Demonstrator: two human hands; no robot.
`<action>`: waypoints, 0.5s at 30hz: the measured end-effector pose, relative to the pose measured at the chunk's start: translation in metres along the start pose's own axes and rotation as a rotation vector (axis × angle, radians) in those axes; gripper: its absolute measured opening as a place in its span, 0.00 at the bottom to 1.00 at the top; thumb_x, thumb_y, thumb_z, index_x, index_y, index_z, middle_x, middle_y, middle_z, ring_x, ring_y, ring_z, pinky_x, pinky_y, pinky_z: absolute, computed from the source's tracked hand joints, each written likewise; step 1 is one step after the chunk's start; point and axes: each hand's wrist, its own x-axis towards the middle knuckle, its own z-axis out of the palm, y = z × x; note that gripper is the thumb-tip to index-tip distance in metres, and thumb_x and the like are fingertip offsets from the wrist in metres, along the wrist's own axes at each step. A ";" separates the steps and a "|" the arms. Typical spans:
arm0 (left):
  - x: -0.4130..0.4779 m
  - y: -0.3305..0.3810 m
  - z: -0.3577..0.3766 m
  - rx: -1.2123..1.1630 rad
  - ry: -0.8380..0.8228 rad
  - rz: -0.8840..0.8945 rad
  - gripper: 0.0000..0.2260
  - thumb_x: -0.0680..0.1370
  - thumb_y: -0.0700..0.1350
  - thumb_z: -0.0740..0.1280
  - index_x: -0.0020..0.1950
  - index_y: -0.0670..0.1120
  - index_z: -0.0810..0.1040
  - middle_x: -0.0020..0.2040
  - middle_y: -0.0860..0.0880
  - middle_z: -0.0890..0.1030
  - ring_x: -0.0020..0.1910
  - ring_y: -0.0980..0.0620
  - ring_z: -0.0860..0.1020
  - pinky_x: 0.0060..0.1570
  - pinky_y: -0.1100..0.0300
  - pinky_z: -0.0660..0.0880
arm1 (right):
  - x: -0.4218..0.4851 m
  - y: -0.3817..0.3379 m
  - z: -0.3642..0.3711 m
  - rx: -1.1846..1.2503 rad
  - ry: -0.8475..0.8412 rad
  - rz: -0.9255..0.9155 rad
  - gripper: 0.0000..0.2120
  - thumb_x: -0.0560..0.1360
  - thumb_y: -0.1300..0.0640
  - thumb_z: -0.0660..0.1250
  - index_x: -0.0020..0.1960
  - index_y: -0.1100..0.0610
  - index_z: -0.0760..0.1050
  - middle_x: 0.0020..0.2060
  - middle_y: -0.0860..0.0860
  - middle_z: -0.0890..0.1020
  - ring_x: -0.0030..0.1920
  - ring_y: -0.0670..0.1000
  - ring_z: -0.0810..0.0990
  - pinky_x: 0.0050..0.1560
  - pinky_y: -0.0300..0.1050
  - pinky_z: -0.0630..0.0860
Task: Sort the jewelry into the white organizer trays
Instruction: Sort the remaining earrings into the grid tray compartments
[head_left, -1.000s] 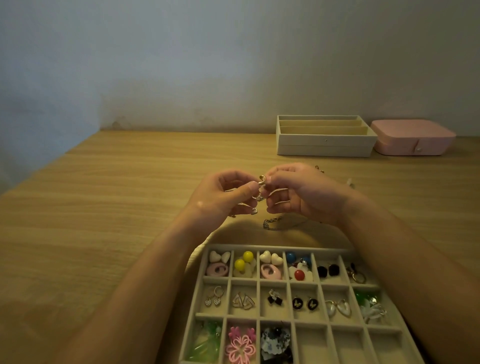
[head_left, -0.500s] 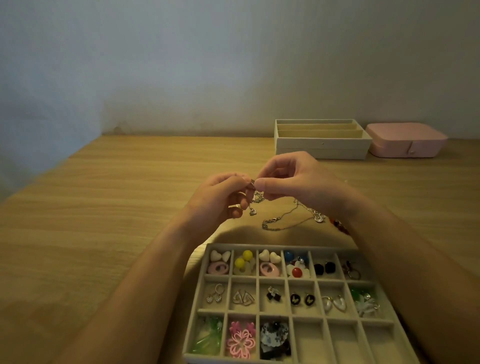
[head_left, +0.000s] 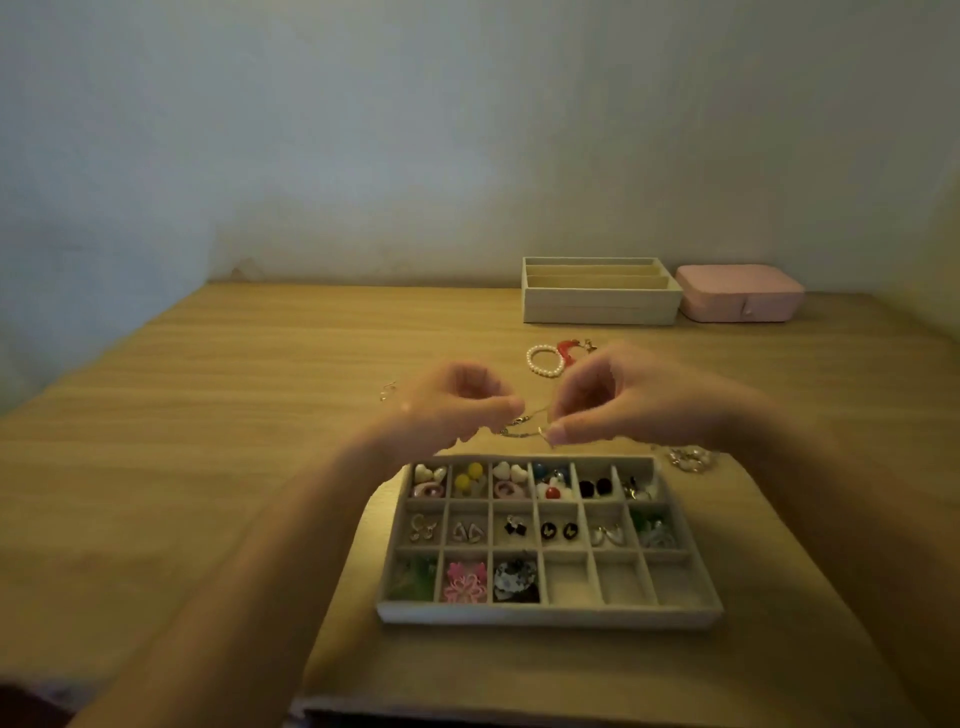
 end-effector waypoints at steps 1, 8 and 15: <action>-0.007 0.000 0.004 0.083 -0.001 0.018 0.06 0.76 0.51 0.72 0.46 0.49 0.82 0.37 0.53 0.82 0.33 0.58 0.76 0.35 0.60 0.74 | -0.009 -0.002 0.005 -0.032 -0.051 0.024 0.03 0.76 0.54 0.74 0.46 0.53 0.83 0.35 0.45 0.81 0.35 0.42 0.76 0.35 0.35 0.73; -0.056 0.001 0.036 0.411 -0.072 0.076 0.03 0.74 0.47 0.75 0.41 0.54 0.86 0.39 0.54 0.83 0.36 0.62 0.77 0.38 0.66 0.75 | -0.048 -0.018 0.047 -0.356 -0.152 0.128 0.02 0.77 0.49 0.73 0.47 0.46 0.83 0.47 0.43 0.81 0.50 0.43 0.78 0.51 0.36 0.77; -0.076 -0.006 0.058 0.514 0.034 0.094 0.06 0.75 0.45 0.73 0.43 0.58 0.83 0.36 0.59 0.79 0.34 0.63 0.75 0.33 0.68 0.67 | -0.053 -0.017 0.077 -0.563 -0.031 0.092 0.02 0.77 0.52 0.72 0.48 0.47 0.84 0.43 0.41 0.80 0.44 0.43 0.78 0.49 0.42 0.80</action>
